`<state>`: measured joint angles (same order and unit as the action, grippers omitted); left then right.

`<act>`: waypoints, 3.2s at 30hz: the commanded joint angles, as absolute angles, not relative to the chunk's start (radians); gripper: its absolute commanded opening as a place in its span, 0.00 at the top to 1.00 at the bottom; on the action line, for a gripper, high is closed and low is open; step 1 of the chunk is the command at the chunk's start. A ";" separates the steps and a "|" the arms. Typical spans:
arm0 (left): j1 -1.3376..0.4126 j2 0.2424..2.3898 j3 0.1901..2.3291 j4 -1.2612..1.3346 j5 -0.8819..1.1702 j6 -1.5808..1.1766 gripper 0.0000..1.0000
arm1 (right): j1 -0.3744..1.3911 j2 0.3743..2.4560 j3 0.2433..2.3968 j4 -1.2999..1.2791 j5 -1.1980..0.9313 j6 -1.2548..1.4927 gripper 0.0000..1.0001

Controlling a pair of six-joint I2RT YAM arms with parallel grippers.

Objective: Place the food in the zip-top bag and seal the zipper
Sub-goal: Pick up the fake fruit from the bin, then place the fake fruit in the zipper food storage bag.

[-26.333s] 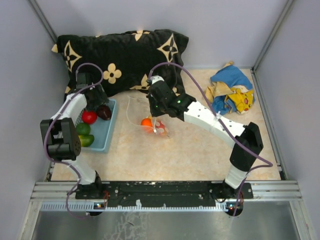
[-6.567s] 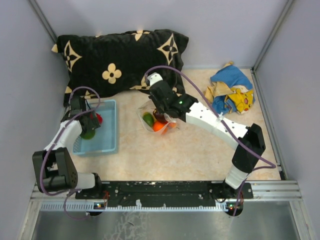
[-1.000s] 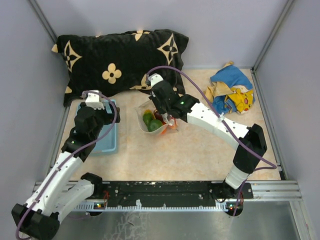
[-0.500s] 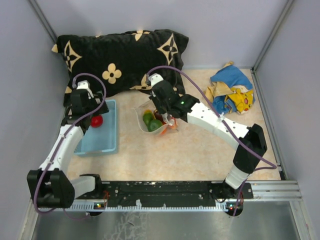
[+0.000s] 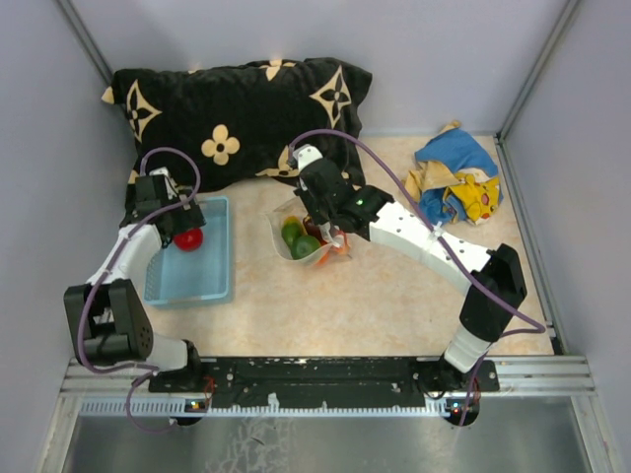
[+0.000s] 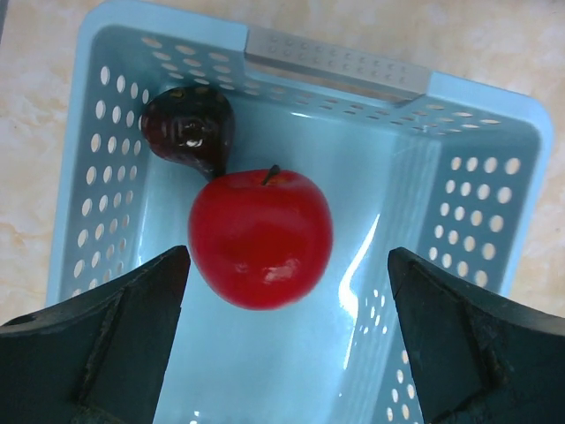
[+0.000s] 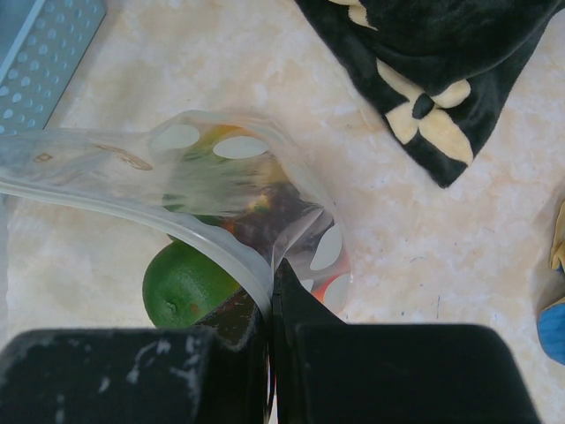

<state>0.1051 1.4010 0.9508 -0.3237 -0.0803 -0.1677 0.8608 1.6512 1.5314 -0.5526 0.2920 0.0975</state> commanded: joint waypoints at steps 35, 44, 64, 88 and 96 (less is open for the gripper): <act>0.214 1.641 1.099 -0.423 0.220 -0.141 0.34 | 0.852 1.542 1.569 -0.623 0.456 0.136 1.00; 0.209 1.525 1.057 -0.404 0.295 -0.155 0.40 | 0.833 1.594 1.667 -0.796 0.640 0.269 1.00; 0.066 1.225 0.983 -0.363 0.384 -0.181 0.41 | 0.783 1.741 1.772 -1.051 0.671 0.472 1.00; -0.398 0.957 0.715 0.074 0.327 -0.500 0.45 | 0.784 1.709 1.749 -0.902 0.380 0.439 1.00; -0.509 1.054 0.744 0.222 0.277 -0.470 0.45 | 0.785 1.686 1.726 -0.871 0.345 0.421 1.00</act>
<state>-0.4652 1.0100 0.7189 0.0959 0.3176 -0.4778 0.7868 1.7485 1.7390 -0.9352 0.3798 0.4435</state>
